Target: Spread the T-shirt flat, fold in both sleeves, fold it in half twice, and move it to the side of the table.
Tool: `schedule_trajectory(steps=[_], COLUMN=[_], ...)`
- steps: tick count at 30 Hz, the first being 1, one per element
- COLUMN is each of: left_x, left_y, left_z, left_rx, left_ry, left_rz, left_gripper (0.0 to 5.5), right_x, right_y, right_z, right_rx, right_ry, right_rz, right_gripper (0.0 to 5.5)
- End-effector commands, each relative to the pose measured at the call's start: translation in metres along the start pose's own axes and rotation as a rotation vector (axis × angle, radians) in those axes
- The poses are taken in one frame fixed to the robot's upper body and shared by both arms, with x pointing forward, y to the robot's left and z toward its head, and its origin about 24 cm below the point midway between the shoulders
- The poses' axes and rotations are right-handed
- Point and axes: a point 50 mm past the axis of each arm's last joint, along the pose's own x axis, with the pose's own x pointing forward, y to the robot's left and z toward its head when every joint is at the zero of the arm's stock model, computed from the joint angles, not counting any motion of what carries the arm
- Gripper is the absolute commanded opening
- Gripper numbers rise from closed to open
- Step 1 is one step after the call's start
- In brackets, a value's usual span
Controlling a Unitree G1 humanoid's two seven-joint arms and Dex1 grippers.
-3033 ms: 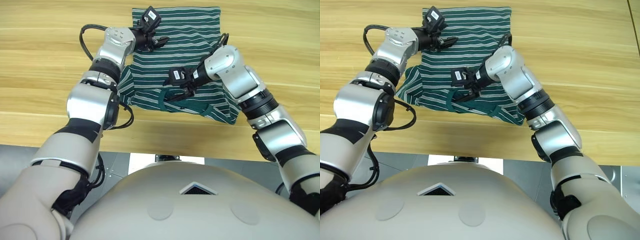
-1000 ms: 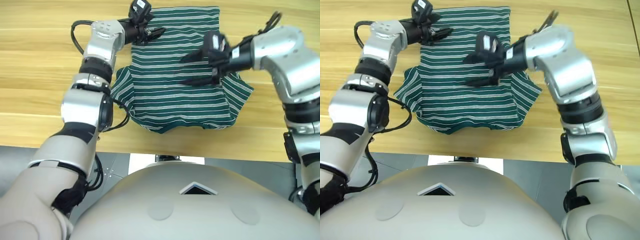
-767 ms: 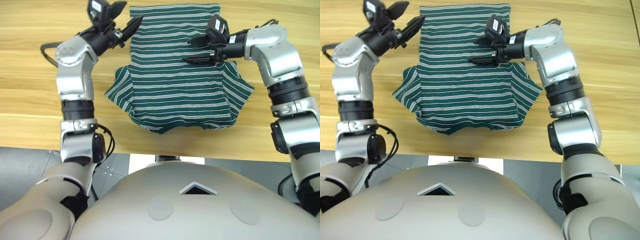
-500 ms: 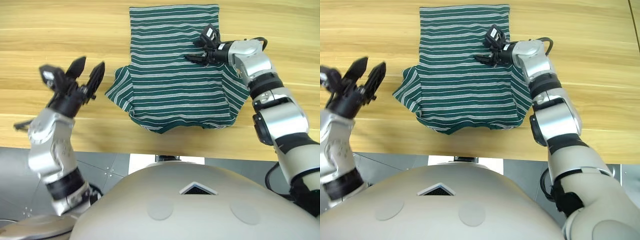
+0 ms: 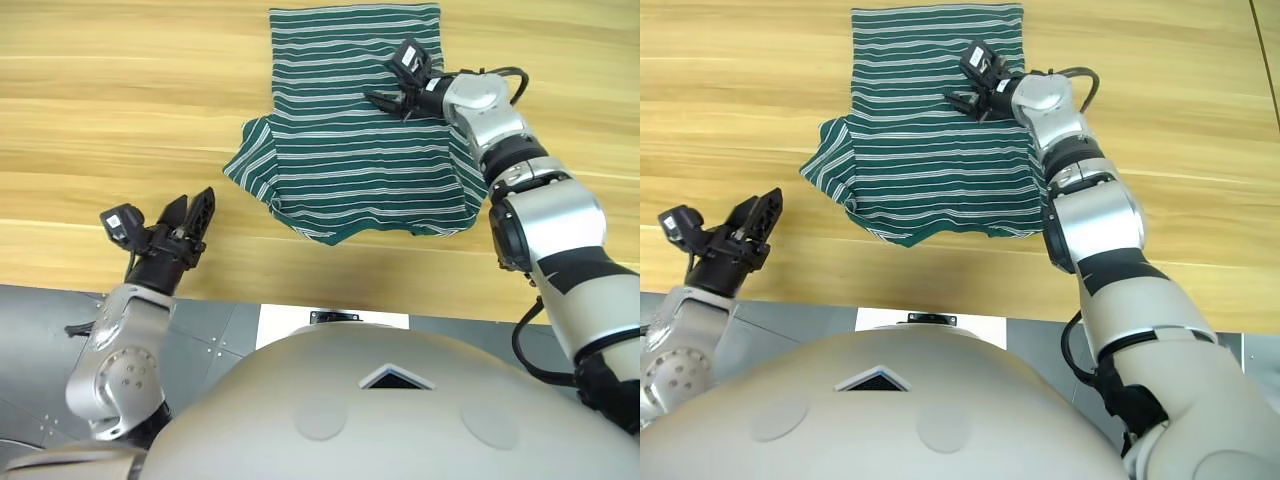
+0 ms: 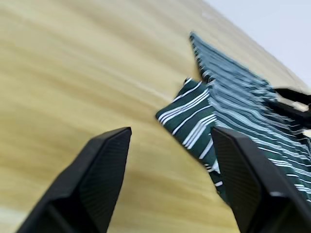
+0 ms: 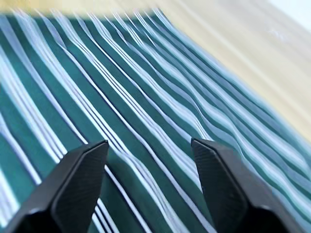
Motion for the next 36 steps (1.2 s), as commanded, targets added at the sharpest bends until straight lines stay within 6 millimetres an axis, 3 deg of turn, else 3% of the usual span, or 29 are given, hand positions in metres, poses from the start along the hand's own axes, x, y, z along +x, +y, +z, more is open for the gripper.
schedule_trajectory(steps=[1, 4, 8, 13, 24, 36], left_x=[0.021, 0.031, 0.040, 0.038, 0.060, 0.059], left_y=[0.009, 0.015, 0.005, -0.003, 0.005, 0.002], left_z=[-0.005, -0.014, -0.028, -0.038, -0.037, -0.018], left_rx=[-0.002, -0.002, -0.003, -0.032, -0.094, -0.168], left_ry=[0.077, 0.126, 0.188, 0.223, 0.207, 0.110], left_rz=[0.033, 0.053, -0.004, -0.043, -0.029, -0.084], left_gripper=[2.91, 2.91, 2.91, 2.07, 0.09, 0.03], right_x=[-0.008, -0.017, -0.037, -0.064, -0.079, -0.093], right_y=[-0.010, -0.016, -0.025, -0.028, -0.014, -0.005], right_z=[0.020, 0.030, 0.040, 0.043, 0.046, 0.023], right_rx=[-0.073, -0.111, -0.150, -0.193, -0.189, -0.140], right_ry=[-0.106, -0.191, -0.307, -0.364, -0.405, -0.363], right_rz=[0.043, 0.047, 0.005, -0.021, -0.046, -0.099], right_gripper=[3.17, 3.17, 3.17, 3.20, 3.20, 3.20])
